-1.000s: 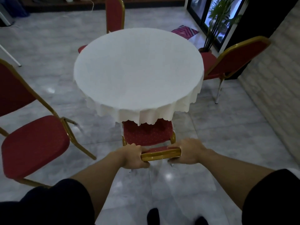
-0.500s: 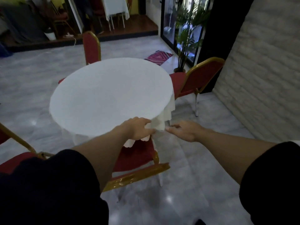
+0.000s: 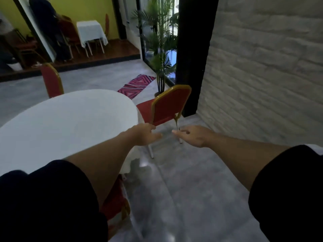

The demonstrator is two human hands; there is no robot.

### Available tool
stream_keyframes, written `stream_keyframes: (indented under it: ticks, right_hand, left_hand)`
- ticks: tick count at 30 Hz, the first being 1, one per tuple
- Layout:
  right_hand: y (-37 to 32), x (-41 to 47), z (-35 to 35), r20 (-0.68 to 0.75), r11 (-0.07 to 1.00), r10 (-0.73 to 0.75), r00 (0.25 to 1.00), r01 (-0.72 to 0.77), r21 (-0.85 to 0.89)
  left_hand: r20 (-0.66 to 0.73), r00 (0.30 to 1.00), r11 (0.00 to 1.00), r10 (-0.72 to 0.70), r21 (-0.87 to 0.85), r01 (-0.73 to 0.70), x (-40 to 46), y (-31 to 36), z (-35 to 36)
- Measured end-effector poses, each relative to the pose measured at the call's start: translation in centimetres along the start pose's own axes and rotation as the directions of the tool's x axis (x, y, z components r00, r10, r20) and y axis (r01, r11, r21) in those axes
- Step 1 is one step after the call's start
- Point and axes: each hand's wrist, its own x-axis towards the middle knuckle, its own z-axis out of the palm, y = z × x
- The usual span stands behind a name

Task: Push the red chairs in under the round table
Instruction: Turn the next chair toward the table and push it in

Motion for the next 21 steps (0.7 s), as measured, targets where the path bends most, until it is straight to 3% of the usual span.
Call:
stream_keyframes:
  ticks: [6, 11, 21]
  right_hand:
    - [4.8, 5.1, -4.3, -0.004, 0.999, 0.019, 1.000, -0.019, 0.040]
    - [8.4, 11.3, -8.9, -0.055, 0.998, 0.060, 0.997, -0.060, 0.007]
    - [11.2, 22.7, -16.8, -0.062, 0.997, 0.057, 0.996, -0.059, -0.039]
  left_hand:
    - [0.013, 1.000, 1.000, 0.000, 0.031, 0.000, 8.8, 3.4, -2.4]
    - [-0.028, 0.999, 0.998, -0.035, -0.053, 0.034, 17.4, 6.3, -4.6]
    - [-0.043, 0.999, 0.998, -0.022, 0.058, 0.024, 29.9, 9.0, -9.3]
